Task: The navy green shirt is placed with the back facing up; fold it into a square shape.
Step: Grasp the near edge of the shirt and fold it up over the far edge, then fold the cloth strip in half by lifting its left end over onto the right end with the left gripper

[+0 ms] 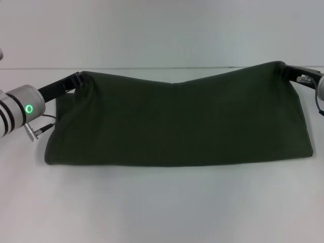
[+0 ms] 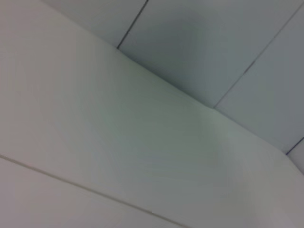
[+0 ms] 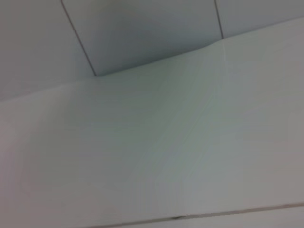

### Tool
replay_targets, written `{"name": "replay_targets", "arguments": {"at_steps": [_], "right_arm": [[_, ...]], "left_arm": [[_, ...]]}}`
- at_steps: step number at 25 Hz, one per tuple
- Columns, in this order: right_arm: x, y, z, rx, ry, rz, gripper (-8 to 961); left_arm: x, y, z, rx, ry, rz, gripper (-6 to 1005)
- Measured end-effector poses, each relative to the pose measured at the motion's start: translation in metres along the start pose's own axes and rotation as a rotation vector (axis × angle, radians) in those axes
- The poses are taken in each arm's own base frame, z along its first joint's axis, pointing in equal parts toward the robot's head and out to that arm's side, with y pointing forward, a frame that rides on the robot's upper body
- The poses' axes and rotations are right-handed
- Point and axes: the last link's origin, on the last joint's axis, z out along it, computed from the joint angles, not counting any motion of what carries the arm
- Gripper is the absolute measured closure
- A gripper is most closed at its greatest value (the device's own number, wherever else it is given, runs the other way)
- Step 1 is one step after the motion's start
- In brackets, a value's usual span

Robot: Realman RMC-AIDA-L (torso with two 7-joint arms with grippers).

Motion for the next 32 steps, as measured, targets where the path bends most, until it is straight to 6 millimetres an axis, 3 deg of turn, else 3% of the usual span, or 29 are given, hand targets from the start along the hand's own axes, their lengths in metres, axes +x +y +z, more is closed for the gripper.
{"name": "replay_targets", "arguments": {"at_steps": [5,8,16,19,20,22,23,27,32], "right_arm": [[0.000,0.005,0.003,0.010,0.005,-0.028,922],[0.001,0.003,0.004,0.021,0.000,-0.009,827],[0.008,-0.004,-0.002,0.017,0.005,0.015,482],[0.012,-0.005,-0.013,-0.082,0.006,0.026,358],[0.013,-0.004,-0.018,-0.115,0.006,0.023,317],[0.015,-0.004,-0.030,-0.204,0.008,0.006,259],[0.019,-0.001,-0.044,-0.304,0.011,-0.028,243],[0.026,0.006,-0.063,-0.443,0.012,-0.100,176],[0.042,0.016,-0.088,-0.610,-0.011,-0.240,93]], "left_arm": [[-0.001,-0.001,0.003,0.025,0.051,-0.050,992],[-0.006,0.001,0.005,0.018,0.070,-0.032,991],[-0.012,-0.005,0.003,0.037,0.120,-0.058,709],[-0.011,-0.006,-0.002,0.004,0.122,-0.062,600],[-0.008,-0.009,-0.013,-0.068,0.110,-0.089,563],[-0.006,-0.010,-0.021,-0.118,0.087,-0.112,309],[-0.006,-0.014,-0.030,-0.158,0.045,-0.131,267],[-0.004,-0.021,-0.050,-0.218,-0.051,-0.189,98],[-0.001,-0.034,-0.078,-0.240,-0.156,-0.266,89]]}}
